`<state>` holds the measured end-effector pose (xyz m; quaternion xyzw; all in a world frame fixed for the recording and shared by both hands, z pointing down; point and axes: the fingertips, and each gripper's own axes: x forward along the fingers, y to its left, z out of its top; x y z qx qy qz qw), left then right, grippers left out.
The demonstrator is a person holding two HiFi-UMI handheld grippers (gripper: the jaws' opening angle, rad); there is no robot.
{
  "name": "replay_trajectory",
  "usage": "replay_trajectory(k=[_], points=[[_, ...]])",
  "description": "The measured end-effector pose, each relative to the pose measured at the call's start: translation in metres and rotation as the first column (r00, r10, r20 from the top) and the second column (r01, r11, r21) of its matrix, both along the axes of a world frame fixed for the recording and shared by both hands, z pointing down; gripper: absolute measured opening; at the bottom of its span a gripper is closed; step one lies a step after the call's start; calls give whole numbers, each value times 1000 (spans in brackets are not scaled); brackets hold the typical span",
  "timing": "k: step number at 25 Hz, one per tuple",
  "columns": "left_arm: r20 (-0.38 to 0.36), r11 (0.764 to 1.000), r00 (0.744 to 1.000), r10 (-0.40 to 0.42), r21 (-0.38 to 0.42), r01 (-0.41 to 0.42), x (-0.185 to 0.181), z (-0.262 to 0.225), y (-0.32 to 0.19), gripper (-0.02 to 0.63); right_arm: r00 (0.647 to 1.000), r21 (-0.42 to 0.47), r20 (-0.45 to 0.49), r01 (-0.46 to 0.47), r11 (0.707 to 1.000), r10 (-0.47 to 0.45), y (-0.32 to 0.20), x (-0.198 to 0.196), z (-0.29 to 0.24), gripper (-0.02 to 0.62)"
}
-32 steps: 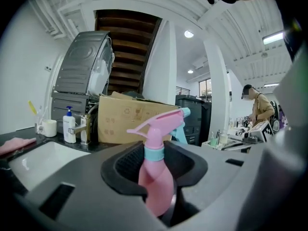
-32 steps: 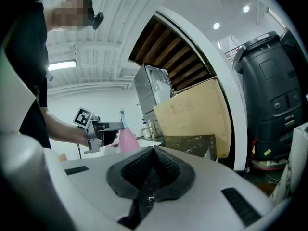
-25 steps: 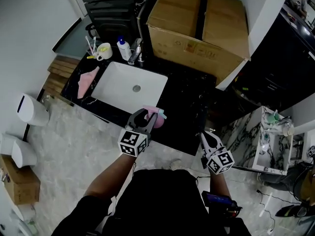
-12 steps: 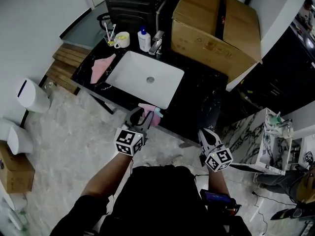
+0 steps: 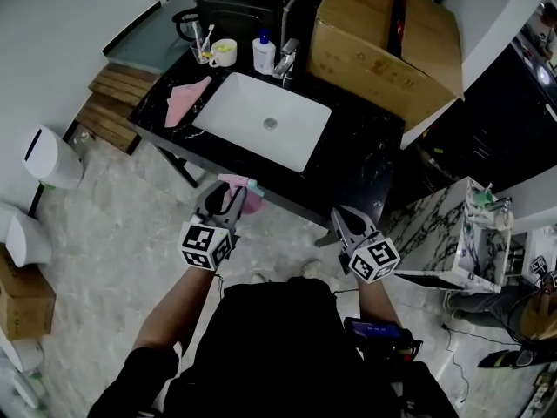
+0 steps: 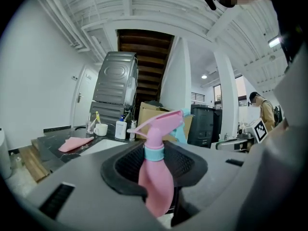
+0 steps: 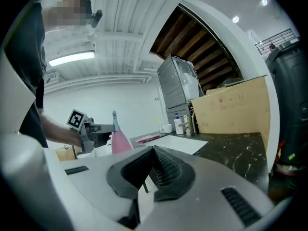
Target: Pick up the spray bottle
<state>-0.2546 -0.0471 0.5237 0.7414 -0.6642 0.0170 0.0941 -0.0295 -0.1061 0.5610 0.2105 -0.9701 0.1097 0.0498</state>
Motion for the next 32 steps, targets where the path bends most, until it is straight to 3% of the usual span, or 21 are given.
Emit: replay_trajectory(k=[11,23,32], points=[[-8,993,993,-115,-18,115,-47,13,61,136,990,14,15,141,990,-141,28,-69,-11,26],[-56,970,969,-240,-44,238,-84,30,116,135,963,2,-2,270,963,-270,59,-125,-3,26],[-42,956,956,-291,-46,289,-92,34,140,135,943,-6,-3,334,943,-334,76,-145,2,26]])
